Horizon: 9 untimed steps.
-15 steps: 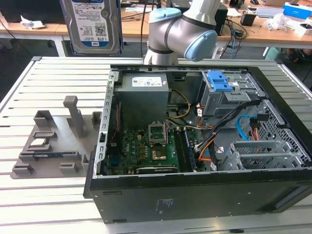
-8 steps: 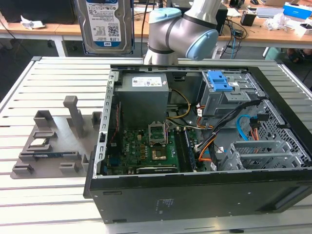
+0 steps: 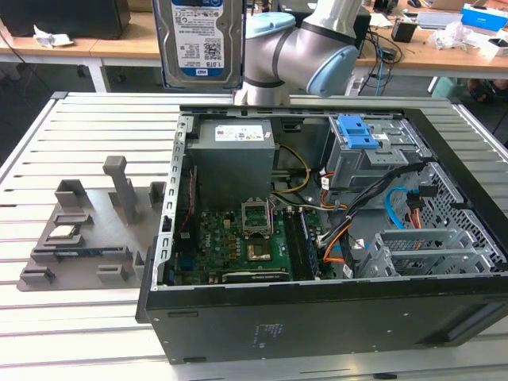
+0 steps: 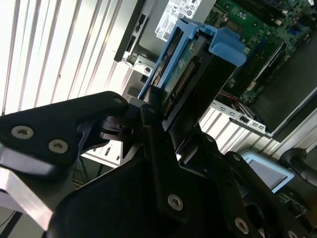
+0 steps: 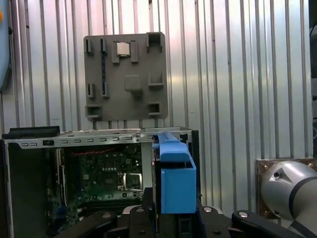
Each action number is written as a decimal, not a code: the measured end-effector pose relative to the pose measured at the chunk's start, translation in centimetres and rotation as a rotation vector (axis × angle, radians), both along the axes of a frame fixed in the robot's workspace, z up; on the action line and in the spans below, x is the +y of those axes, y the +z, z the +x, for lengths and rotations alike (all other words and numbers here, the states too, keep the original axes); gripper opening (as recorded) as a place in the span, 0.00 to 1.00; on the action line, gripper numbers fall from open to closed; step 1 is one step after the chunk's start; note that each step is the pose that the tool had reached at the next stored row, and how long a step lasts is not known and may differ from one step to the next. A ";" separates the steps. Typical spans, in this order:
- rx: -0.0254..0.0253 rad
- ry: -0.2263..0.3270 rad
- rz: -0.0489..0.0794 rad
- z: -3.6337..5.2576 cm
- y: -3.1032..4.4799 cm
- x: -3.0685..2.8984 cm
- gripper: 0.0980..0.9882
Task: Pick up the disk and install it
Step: 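Pick up the disk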
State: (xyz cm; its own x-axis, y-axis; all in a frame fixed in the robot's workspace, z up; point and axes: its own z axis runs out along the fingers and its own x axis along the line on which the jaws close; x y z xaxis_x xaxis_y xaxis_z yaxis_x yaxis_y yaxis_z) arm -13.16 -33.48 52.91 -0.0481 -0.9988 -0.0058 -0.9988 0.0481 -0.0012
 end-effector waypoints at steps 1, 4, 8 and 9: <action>0.0000 0.000 0.000 0.26 0.00 0.00 0.30; 0.0001 0.000 0.000 1.17 0.00 0.00 0.30; 0.0002 0.000 0.000 2.57 0.00 0.00 0.30; 0.0002 0.000 0.000 3.14 0.00 0.00 0.30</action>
